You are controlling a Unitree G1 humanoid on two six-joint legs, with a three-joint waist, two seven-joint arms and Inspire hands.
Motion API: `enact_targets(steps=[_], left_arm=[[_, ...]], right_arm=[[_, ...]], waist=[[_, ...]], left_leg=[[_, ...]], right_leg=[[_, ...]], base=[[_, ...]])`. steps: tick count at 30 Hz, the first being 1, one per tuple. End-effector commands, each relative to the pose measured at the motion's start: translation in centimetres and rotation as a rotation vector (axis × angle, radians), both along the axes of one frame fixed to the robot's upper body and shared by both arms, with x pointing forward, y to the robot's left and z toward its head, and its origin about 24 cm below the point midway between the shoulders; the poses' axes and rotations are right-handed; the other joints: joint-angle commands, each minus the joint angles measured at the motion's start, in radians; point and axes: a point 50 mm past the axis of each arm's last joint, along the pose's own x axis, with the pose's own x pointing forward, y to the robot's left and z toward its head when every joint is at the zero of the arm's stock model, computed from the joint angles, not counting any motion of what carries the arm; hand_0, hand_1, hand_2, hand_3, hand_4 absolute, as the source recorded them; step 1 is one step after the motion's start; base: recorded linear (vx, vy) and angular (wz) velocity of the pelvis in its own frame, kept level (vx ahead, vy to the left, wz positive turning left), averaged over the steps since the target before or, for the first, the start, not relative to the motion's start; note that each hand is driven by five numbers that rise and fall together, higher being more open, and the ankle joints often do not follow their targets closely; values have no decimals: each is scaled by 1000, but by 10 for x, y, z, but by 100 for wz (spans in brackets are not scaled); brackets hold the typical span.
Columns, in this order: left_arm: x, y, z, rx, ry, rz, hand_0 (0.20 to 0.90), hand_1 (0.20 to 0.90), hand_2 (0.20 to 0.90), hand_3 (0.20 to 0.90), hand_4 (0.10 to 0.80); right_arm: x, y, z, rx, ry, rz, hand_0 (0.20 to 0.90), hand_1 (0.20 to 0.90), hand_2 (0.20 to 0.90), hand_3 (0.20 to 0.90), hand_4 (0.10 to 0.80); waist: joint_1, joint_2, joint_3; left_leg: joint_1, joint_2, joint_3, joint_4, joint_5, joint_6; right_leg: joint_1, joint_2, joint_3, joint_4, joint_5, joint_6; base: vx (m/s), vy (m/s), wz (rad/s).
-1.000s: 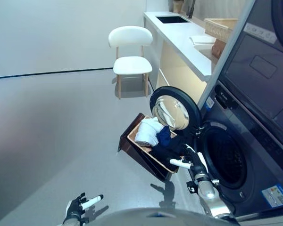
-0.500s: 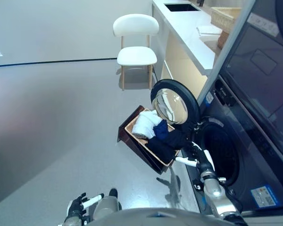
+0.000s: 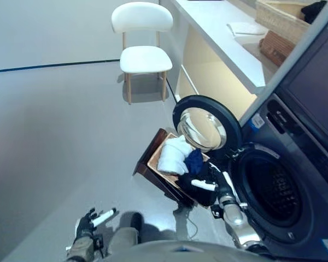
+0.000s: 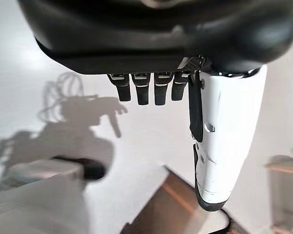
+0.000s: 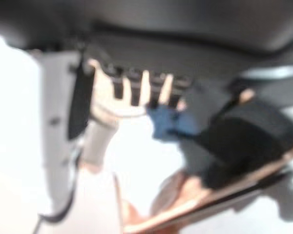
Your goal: Pick up the clothes and place them into the washing machine
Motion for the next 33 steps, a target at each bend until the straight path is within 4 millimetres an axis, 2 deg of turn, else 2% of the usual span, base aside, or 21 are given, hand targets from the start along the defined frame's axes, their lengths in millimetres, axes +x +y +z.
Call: enact_targets(steps=[1,3,6,10,11,14,15,16,17,19,21,22,23,24,25,28,31,33], left_arm=[[8,18,10,102,-55,8,900,900,900,900,800],[13,21,13,113,-67,11,900,900,900,900,800],[22,24,18,140,-94,-1,900,900,900,900,800],[22,19,16,125,-94,-13,900,900,900,900,800],[19,15,13,114,-82,-28,900,900,900,900,800],[11,10,9,95,-49,-41,900,900,900,900,800],[11,10,9,95,-49,-42,900,900,900,900,800],[5,8,6,85,-22,-42,900,900,900,900,800],[4,8,5,84,-17,-46,900,900,900,900,800],[4,9,5,91,-6,-58,900,900,900,900,800],[8,13,8,101,-20,-52,900,900,900,900,800],[8,13,8,101,-20,-52,900,900,900,900,800],[10,15,9,107,-29,-49,900,900,900,900,800],[15,16,11,112,-45,-45,900,900,900,900,800],[19,17,13,117,-57,-47,900,900,900,900,800],[25,16,15,121,-74,-54,900,900,900,900,800],[30,14,16,122,-89,-61,900,900,900,900,800],[31,12,17,118,-96,-57,900,900,900,900,800]], right_arm=[[40,-9,48,0,-271,-30,900,900,900,900,800],[43,-7,50,7,-281,-28,900,900,900,900,800],[49,-3,56,8,-303,-16,900,900,900,900,800],[49,-9,57,-10,-302,-34,900,900,900,900,800],[47,-15,56,-26,-293,-52,900,900,900,900,800],[46,-23,56,-37,-290,-82,900,900,900,900,800],[46,-23,56,-37,-290,-82,900,900,900,900,800],[46,-26,56,-33,-292,-100,900,900,900,900,800],[47,-26,58,-30,-299,-104,900,900,900,900,800],[49,-25,60,-15,-316,-106,900,900,900,900,800],[51,-21,64,6,-335,-97,900,900,900,900,800],[51,-21,64,6,-335,-97,900,900,900,900,800],[53,-18,65,14,-341,-94,900,900,900,900,800],[55,-18,68,12,-355,-91,900,900,900,900,800],[57,-17,69,12,-360,-89,900,900,900,900,800],[59,-18,71,7,-367,-94,900,900,900,900,800],[58,-18,72,3,-370,-91,900,900,900,900,800],[57,-19,71,-11,-365,-89,900,900,900,900,800]], waist=[[-10,8,-65],[-9,5,-68],[-13,-5,-77],[-14,-11,-83],[-14,-18,-86],[-11,-20,-88],[-10,-20,-88],[-10,-12,-90],[-11,-5,-88],[-20,14,-72],[-33,33,-47],[-33,33,-47],[-40,45,-32],[-58,64,-2],[-66,75,10],[-92,77,43],[-121,66,69],[-125,58,76]], left_leg=[[-155,84,-47,-3,125,-94],[-164,79,-49,0,118,-90],[-189,60,-44,4,98,-81],[-198,46,-44,2,85,-76],[-201,35,-43,5,71,-73],[-200,12,-39,22,42,-60],[-200,12,-39,23,41,-60],[-183,-8,-42,33,18,-43],[-168,-17,-45,35,7,-32],[-128,-33,-50,32,-10,-11],[-64,-46,-50,12,-24,2],[-65,-46,-50,12,-24,2],[-27,-47,-49,-3,-31,6],[22,-52,-63,-15,-39,3],[38,-46,-66,-19,-44,0],[79,-55,-83,-21,-58,-5],[127,-59,-92,-28,-79,-11],[146,-59,-101,-34,-88,-17]], right_leg=[[14,5,16,16,112,25],[5,0,19,12,124,29],[-14,-16,15,-8,178,38],[-15,-33,3,-35,224,43],[-19,-47,-4,-40,274,51],[-27,-71,-7,-25,355,56],[-26,-71,-7,-26,356,56],[-41,-75,4,37,390,45],[-53,-65,17,85,394,33],[-94,-42,18,192,388,5],[-150,-39,-34,259,359,-14],[-150,-39,-34,259,359,-14],[-190,-36,-69,274,323,-25],[-241,-17,-109,265,248,-36],[-277,-2,-126,242,200,-45],[-307,5,-137,193,187,-43],[-355,6,-128,97,225,-25],[-364,-2,-143,53,244,-16]], base=[[68,128,-10],[60,116,-12],[56,96,-5],[54,87,2],[58,92,3],[61,97,3],[112,150,3],[131,180,1],[171,253,2],[129,212,1],[115,170,2],[103,130,2],[143,112,13],[182,135,16],[131,68,18],[105,-5,27],[137,-51,33],[104,-86,18]])
